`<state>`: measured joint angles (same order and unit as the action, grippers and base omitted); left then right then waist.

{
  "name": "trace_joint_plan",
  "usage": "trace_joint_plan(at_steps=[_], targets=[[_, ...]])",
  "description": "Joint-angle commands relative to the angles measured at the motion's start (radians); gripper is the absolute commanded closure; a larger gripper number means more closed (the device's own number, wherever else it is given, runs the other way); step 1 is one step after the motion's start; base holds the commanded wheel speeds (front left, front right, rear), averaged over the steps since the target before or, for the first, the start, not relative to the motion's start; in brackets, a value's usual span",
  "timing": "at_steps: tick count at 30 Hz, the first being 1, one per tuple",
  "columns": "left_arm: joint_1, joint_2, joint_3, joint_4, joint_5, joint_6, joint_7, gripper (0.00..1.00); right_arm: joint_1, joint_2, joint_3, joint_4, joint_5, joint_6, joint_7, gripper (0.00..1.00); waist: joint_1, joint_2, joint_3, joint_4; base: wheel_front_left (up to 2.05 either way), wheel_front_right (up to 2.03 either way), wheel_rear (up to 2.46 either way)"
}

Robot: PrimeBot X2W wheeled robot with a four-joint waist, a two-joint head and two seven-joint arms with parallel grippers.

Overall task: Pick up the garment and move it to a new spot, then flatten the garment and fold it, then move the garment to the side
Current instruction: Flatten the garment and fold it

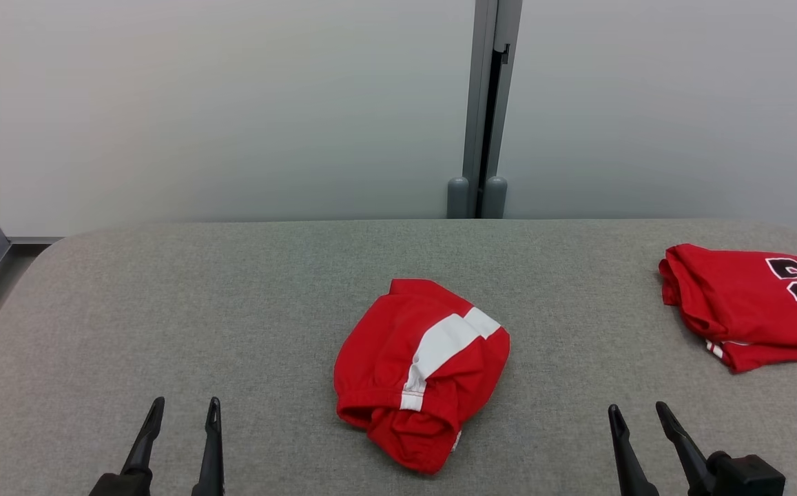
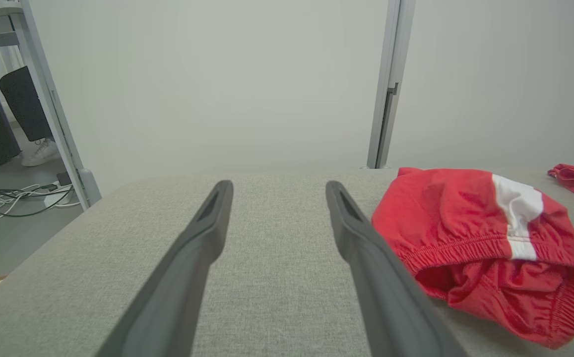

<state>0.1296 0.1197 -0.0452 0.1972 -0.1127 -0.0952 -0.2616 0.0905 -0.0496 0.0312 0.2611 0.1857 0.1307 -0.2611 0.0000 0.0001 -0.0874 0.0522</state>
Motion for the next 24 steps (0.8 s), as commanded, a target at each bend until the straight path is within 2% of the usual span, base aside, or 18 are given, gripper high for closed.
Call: trace_joint_plan(at_steps=[1,13,24], targets=[[-0.015,-0.002,0.005,0.002,0.006,-0.003,-0.004,0.0,-0.009,-0.002,-0.001,0.001,0.003,0.0,-0.002,0.0,0.0,-0.0001,0.0,-0.001,0.0,0.0,0.0],[-0.02,-0.014,0.003,0.012,0.014,-0.015,-0.004,0.0,-0.005,-0.002,-0.002,0.002,0.002,0.0,-0.002,0.0,0.0,-0.0001,-0.002,-0.007,0.0,0.0,0.0],[-0.068,-0.046,-0.162,0.092,-0.013,-0.035,-0.004,0.0,-0.026,-0.002,0.02,0.01,0.004,0.0,0.002,0.0,0.0,-0.0001,0.008,-0.044,0.0,0.0,0.0]])
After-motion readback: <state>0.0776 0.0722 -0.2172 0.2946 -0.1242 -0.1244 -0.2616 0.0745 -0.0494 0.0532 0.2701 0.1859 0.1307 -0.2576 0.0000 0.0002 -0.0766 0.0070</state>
